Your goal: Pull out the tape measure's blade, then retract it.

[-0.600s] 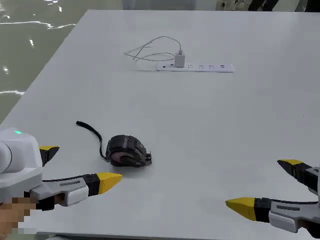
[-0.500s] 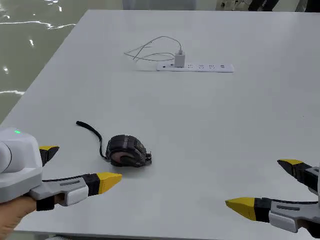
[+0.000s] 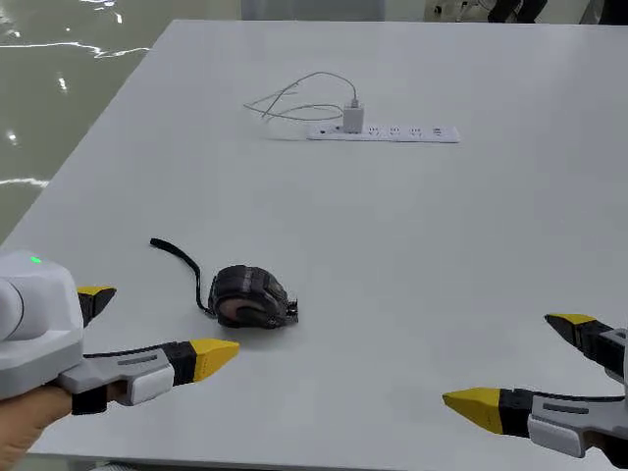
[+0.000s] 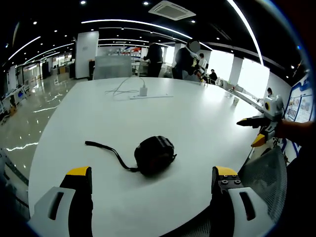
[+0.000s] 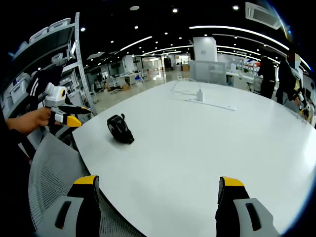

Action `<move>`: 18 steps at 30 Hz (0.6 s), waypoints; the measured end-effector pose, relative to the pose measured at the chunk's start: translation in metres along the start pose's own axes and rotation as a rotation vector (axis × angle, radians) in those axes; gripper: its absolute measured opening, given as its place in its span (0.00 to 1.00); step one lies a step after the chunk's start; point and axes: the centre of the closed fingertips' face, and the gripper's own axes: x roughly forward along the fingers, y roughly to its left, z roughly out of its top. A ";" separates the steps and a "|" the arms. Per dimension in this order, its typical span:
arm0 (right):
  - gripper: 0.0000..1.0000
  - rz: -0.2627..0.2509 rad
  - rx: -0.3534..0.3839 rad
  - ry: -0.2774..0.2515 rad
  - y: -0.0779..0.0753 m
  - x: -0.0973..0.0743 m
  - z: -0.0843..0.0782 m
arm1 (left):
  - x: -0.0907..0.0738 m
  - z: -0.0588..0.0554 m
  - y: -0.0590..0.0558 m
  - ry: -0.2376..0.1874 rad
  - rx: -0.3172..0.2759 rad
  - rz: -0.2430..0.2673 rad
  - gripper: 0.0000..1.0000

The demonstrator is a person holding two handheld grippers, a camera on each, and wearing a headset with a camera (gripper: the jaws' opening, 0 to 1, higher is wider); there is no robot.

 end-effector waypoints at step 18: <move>0.99 -0.001 0.005 0.015 0.001 -0.001 -0.003 | 0.029 0.004 -0.011 -0.006 0.140 -0.159 0.99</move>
